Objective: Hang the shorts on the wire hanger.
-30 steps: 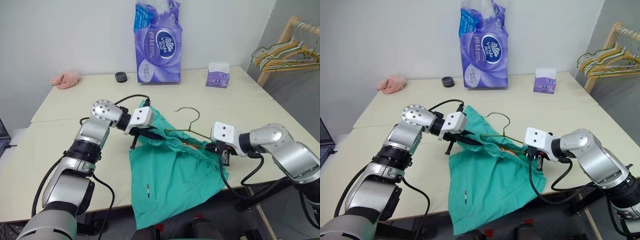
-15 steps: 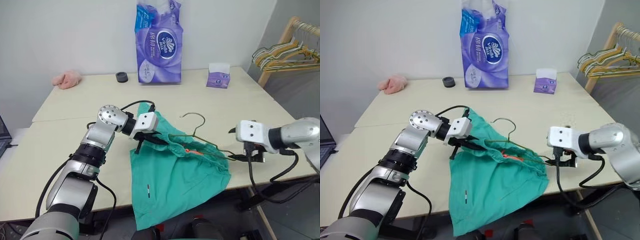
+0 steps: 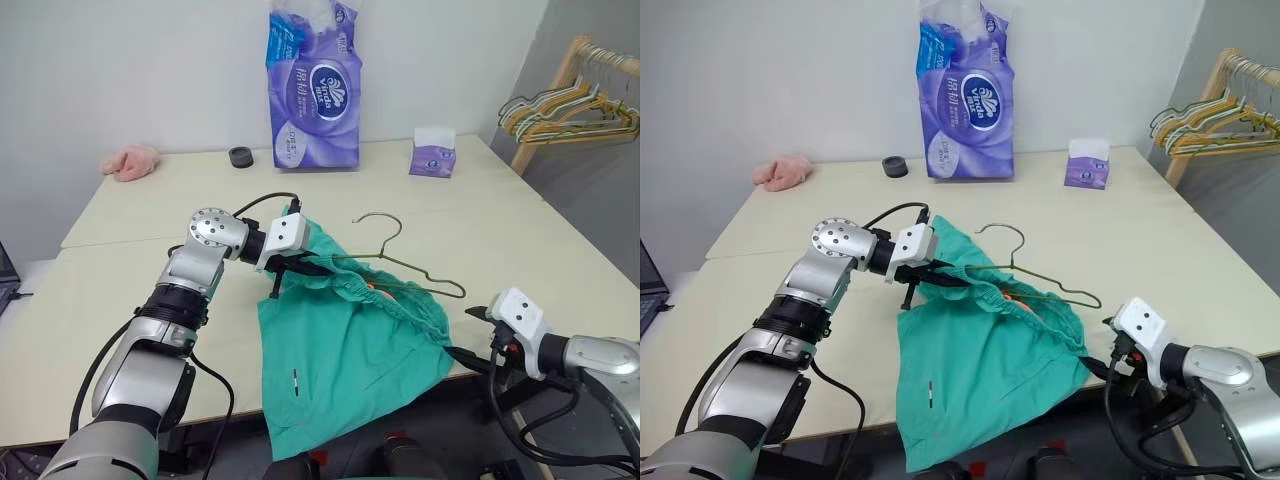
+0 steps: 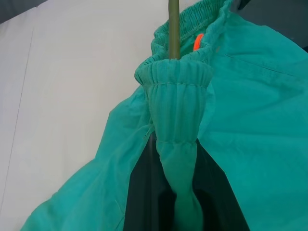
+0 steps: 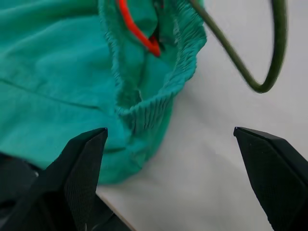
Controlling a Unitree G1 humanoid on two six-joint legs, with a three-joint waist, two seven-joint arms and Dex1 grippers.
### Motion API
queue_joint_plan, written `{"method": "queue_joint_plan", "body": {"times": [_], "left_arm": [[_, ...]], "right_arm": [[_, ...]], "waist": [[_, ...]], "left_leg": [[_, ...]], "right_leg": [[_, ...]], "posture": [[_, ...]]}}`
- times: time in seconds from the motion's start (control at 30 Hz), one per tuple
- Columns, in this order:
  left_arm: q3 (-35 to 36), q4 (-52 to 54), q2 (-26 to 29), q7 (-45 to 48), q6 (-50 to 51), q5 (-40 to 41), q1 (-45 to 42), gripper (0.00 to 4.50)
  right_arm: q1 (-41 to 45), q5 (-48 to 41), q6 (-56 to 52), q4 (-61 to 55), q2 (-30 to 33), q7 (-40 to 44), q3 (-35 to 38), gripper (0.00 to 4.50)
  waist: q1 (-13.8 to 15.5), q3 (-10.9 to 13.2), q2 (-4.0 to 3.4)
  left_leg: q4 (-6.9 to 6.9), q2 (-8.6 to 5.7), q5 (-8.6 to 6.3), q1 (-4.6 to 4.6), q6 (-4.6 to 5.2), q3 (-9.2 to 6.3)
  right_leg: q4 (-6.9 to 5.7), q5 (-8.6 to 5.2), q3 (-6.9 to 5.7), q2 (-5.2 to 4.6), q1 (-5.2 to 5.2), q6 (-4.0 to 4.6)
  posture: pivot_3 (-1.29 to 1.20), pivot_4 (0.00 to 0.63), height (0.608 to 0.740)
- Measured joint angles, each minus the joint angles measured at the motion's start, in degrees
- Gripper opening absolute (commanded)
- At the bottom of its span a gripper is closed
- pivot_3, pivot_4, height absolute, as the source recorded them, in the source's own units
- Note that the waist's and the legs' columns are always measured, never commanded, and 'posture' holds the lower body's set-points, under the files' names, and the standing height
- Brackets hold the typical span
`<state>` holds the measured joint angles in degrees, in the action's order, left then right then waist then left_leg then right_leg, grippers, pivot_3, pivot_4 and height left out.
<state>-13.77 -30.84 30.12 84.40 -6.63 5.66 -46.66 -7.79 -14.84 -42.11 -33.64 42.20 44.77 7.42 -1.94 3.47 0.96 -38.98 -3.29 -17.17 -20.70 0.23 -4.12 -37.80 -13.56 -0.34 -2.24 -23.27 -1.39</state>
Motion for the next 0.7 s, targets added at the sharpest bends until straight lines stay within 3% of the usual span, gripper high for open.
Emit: {"method": "queue_joint_plan", "body": {"times": [0.17,0.2,0.3,0.63,0.7], "left_arm": [[0.00,-0.04,0.00,-0.02,-0.07,-0.01,0.00,0.00],[0.00,-0.04,-0.01,-0.04,-0.08,-0.01,0.00,0.00],[0.01,-0.04,0.00,-0.12,-0.09,-0.01,0.00,0.00],[0.00,0.20,0.90,0.65,0.22,0.07,0.20,0.00],[-0.04,1.52,2.09,2.53,1.51,0.57,0.84,0.00]], "right_arm": [[1.74,-2.12,-4.34,1.01,-5.47,-3.83,-2.80,4.48],[2.11,-2.39,-5.01,1.32,-5.94,-4.02,-3.34,4.31],[2.77,-2.65,-5.71,2.86,-6.78,-5.19,-4.78,3.55],[4.46,-2.79,-6.45,6.10,-6.09,-7.34,-4.95,0.10],[4.50,-2.80,-6.15,6.35,-6.06,-7.49,-4.91,0.04]], "waist": [[0.02,-0.03,-0.01],[0.02,-0.03,-0.01],[0.02,-0.03,-0.01],[0.01,-0.04,-0.01],[-0.03,-0.05,-0.02]], "left_leg": [[0.00,-0.01,0.00,0.00,0.00,0.00],[0.00,-0.01,0.00,0.00,0.00,0.00],[0.00,-0.02,0.00,-0.01,0.00,-0.01],[0.00,-0.02,0.00,0.00,0.01,-0.02],[0.01,-0.01,0.00,0.00,0.01,-0.02]], "right_leg": [[0.00,0.00,0.01,0.00,0.00,0.01],[0.00,0.00,0.00,0.00,0.00,0.01],[0.00,0.00,0.00,0.00,0.00,0.01],[-0.02,0.00,-0.02,0.01,0.00,0.01],[-0.03,0.00,-0.02,0.02,0.00,0.01]], "posture": [[-0.13,0.005,0.740],[-0.12,0.006,0.740],[-0.12,0.007,0.740],[-0.12,0.006,0.740],[-0.12,0.007,0.740]]}}
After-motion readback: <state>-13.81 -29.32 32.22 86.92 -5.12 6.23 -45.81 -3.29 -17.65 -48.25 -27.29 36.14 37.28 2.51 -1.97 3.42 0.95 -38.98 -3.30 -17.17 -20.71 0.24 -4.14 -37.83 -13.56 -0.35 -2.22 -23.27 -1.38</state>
